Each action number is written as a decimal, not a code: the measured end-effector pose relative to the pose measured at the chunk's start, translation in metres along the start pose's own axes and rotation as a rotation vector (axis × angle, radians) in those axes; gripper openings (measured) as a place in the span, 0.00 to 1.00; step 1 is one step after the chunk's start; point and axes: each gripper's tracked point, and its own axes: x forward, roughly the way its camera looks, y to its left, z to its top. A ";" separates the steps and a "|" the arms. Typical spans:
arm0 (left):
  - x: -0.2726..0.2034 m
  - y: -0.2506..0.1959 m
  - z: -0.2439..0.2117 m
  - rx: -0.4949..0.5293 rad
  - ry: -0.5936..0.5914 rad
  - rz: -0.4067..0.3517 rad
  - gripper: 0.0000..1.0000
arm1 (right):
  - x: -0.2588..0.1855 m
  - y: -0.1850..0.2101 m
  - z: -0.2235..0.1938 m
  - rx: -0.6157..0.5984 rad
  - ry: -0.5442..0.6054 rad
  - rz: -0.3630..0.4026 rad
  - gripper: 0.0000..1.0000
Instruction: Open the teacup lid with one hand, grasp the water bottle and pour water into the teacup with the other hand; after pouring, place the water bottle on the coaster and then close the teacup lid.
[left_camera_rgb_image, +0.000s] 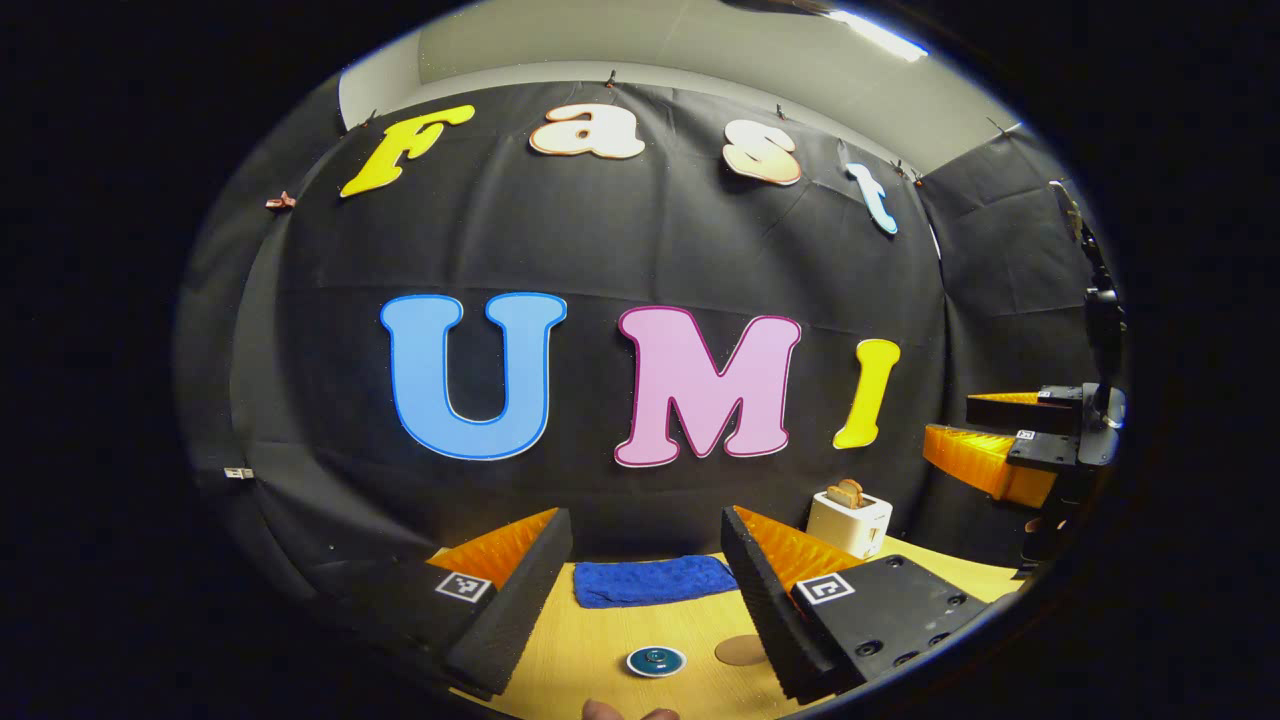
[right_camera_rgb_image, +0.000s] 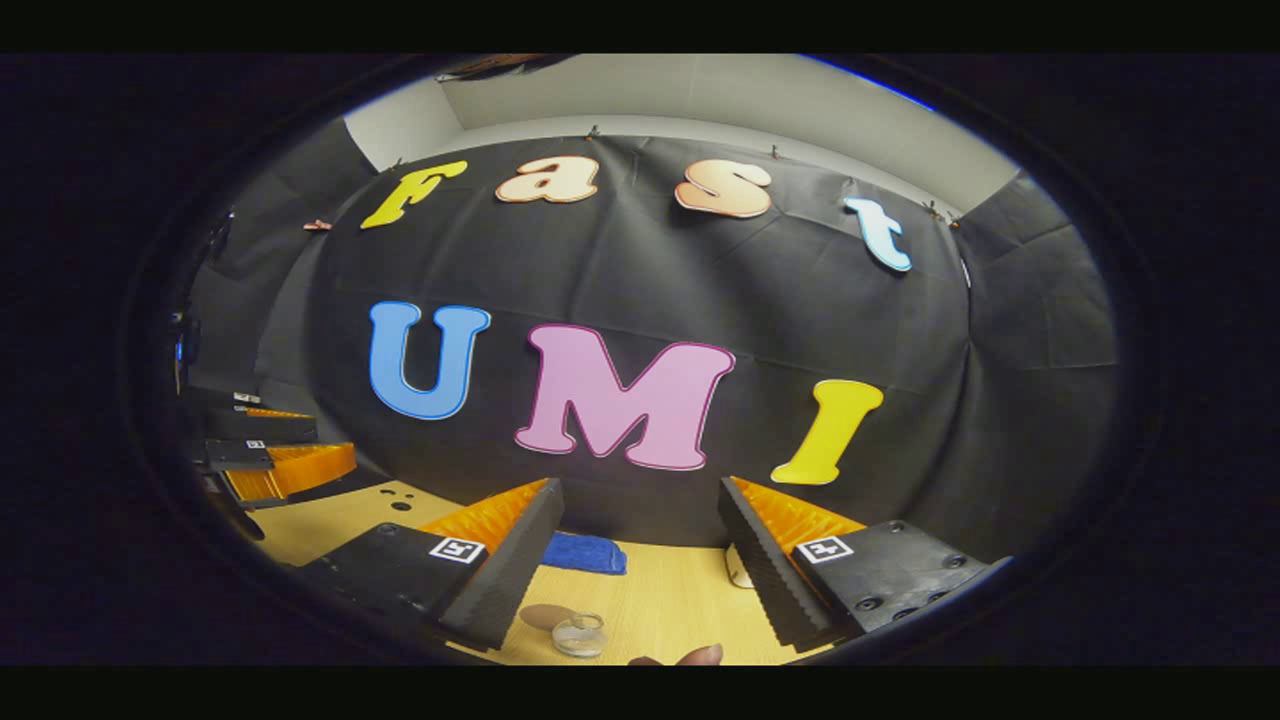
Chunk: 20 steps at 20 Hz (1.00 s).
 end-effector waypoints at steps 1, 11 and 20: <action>0.001 -0.002 -0.008 0.005 0.009 -0.009 0.95 | 0.001 0.001 -0.003 0.001 0.011 0.006 0.97; 0.040 -0.015 -0.169 0.052 0.153 -0.091 0.93 | -0.012 0.023 -0.098 0.032 0.161 0.021 0.97; 0.086 -0.014 -0.291 0.039 0.236 -0.067 0.75 | -0.015 0.039 -0.164 0.008 0.244 0.021 0.96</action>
